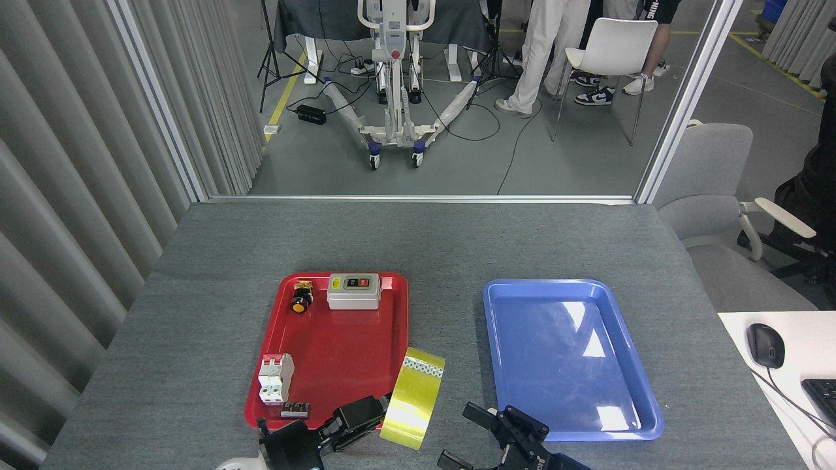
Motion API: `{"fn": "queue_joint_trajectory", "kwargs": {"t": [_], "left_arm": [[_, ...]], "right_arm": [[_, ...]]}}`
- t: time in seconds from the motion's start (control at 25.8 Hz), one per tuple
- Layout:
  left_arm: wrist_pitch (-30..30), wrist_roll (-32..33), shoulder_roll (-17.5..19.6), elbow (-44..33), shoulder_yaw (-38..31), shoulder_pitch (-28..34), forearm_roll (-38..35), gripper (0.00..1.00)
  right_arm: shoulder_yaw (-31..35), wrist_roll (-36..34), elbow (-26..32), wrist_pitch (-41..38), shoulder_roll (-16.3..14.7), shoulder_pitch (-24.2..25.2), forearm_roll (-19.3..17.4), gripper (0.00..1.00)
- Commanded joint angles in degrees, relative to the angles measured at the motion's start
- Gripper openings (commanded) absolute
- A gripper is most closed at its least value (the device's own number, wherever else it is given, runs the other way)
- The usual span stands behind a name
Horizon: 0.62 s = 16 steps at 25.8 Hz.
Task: Place and move tape with both arms
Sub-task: 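Bring the right gripper to the tape roll held by the left gripper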
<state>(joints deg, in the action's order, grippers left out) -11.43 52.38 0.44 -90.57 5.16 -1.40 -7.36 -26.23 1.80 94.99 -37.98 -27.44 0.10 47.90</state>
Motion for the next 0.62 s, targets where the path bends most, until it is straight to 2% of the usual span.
{"fn": "queue_joint_trajectory", "kwargs": {"t": [0.0,0.12,0.31,0.43,0.58], "left_arm": [[0.0,0.0,0.0,0.0,-0.2,-0.1,0.0,0.12],[0.0,0.0,0.0,0.0,-0.6,-0.1,-0.1,0.12],[0.0,0.0,0.0,0.0,-0.7,-0.1,-0.1,0.12],[0.0,0.0,0.0,0.0,-0.7,-0.2,-0.1,0.12],[0.0,0.0,0.0,0.0,-1.0,-0.3,-0.1,0.12]], "right_arm": [[-3.5,2.0,-0.3,1.9,2.2,-3.6,0.5,0.87],[-6.1,2.2,-0.4,5.1,3.1,-4.8,1.4,0.86],[-8.8,2.2,-0.4,5.8,4.1,-5.6,4.3,0.85],[-8.9,2.2,-0.4,5.8,4.6,-6.0,4.3,0.8],[-8.9,2.1,-0.4,5.5,4.4,-5.9,4.4,0.69]]}}
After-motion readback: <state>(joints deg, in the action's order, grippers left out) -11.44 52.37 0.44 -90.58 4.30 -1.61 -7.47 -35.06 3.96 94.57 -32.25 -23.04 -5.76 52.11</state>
